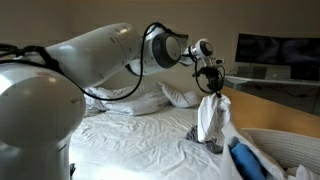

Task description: Put the clothes on the bed in the laundry hamper

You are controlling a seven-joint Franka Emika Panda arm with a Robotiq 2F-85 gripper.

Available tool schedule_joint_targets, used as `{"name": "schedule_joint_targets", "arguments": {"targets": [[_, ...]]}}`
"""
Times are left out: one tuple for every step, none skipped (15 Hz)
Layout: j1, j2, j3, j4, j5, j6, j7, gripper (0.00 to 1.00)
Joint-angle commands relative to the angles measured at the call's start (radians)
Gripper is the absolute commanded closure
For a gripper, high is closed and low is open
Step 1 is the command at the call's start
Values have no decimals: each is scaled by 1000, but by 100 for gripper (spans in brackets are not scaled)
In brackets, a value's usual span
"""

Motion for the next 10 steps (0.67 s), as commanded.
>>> {"name": "schedule_joint_targets", "arguments": {"targets": [[-25,7,20,40,53,111,77,97],[-30,9,25,41,69,151,100,97],[-34,12,30,42,87,196,126,97],[-36,14,34,41,105,237,150,97],[-40,19,40,38,123,278,176,97],[-42,22,44,36,140,319,204,97],[-42,28,43,34,152,356,240,97],[-42,34,44,34,162,397,272,97],[-43,42,43,33,170,441,304,97],[-41,49,39,32,175,481,343,97]]}}
